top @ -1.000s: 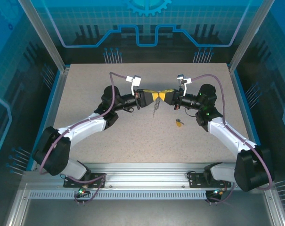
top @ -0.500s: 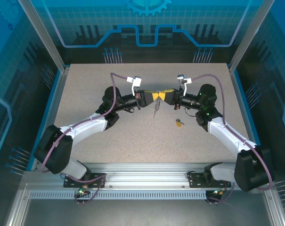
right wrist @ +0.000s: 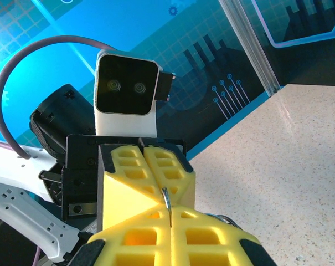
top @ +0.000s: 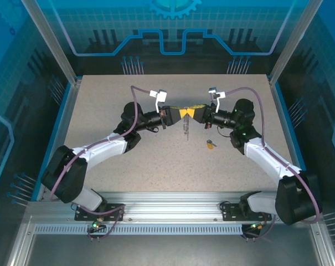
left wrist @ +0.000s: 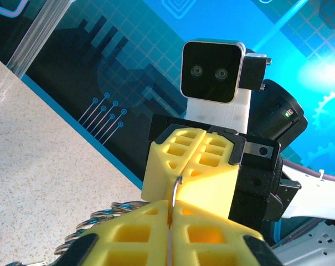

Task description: Put the keys on the keyring

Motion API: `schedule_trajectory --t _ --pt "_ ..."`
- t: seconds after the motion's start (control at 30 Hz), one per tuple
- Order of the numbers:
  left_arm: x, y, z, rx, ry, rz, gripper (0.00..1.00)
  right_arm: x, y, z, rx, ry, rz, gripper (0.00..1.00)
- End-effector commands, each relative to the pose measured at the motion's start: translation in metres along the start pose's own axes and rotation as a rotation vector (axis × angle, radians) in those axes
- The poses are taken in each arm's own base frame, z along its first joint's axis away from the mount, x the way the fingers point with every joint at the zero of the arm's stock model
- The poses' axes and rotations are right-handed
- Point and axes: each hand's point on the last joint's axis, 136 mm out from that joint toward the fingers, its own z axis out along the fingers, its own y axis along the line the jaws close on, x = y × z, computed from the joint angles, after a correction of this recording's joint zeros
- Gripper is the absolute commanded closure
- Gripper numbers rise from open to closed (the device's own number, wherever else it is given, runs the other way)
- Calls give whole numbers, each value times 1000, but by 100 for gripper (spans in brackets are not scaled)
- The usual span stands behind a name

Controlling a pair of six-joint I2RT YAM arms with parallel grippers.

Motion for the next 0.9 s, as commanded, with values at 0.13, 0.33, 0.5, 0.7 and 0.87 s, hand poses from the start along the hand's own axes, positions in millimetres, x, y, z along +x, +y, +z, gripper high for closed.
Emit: schedule_trajectory --t 0.13,0.33,0.5,0.7,0.87 --pt "0 -18 7 74 4 34 100 3 0 1 3 8 6 100" --pt "3 -15 5 63 5 47 100 -1 -10 -14 85 -6 38 55" --pt "10 -11 -1 31 4 61 100 1 -32 -46 248 -38 113 47" --pt "16 -8 -12 -28 13 94 100 50 -86 -96 610 45 270 44" --pt "23 -8 -20 -59 36 110 100 100 -122 -125 844 173 361 46"
